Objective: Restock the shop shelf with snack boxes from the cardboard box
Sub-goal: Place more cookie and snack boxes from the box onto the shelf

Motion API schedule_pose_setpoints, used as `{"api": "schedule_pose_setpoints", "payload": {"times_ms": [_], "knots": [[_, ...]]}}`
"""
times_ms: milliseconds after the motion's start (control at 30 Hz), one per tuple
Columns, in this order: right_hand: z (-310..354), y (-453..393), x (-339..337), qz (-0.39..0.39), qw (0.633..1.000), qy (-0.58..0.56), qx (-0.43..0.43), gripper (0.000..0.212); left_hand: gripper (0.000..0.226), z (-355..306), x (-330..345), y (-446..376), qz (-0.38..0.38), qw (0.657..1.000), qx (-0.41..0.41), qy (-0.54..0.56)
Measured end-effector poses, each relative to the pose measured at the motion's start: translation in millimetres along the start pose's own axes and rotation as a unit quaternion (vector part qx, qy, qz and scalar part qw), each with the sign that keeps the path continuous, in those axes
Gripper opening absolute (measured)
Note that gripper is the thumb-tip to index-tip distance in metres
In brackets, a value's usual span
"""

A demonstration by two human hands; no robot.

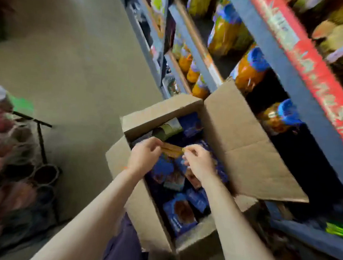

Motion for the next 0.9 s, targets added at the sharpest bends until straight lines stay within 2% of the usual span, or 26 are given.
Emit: {"api": "schedule_pose_setpoints", "payload": {"times_ms": [67,200,300,400,500,633,767,900], "knots": [[6,-39,27,-0.001,0.999,-0.019,0.05,0.013,0.036,14,2,-36,0.024,0.999,-0.021,-0.037],[-4,-96,43,-0.059,0.981,-0.088,0.162,0.05,0.057,38,27,-87,0.102,0.989,-0.054,-0.095],[-10,-119,53,-0.062,0.976,-0.09,0.188,0.07,0.061,41,35,-100,0.113,0.987,-0.054,-0.099],[-12,-128,63,-0.074,0.975,-0.113,0.177,0.073,0.061,38,37,-96,0.107,0.988,-0.038,-0.105],[-12,-121,59,-0.108,0.967,-0.173,0.154,0.056,0.064,40,35,-91,0.105,0.989,-0.027,-0.105],[0,-93,38,-0.115,0.962,-0.221,0.115,0.052,0.066,30,27,-84,0.081,0.991,0.004,-0.102],[22,-39,-12,-0.164,0.953,-0.249,0.054,0.049,0.076,-13,18,-57,0.031,0.986,0.118,-0.114],[42,44,-76,-0.204,0.932,-0.298,-0.04,0.039,0.091,-80,20,3,-0.008,0.957,0.252,-0.142]]}}
Point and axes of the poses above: each hand's wrist, its own y-axis away from the middle knuckle, its own x-axis out of the palm, z = x × y, the point moved 9 cm from there along -y, towards the middle knuckle
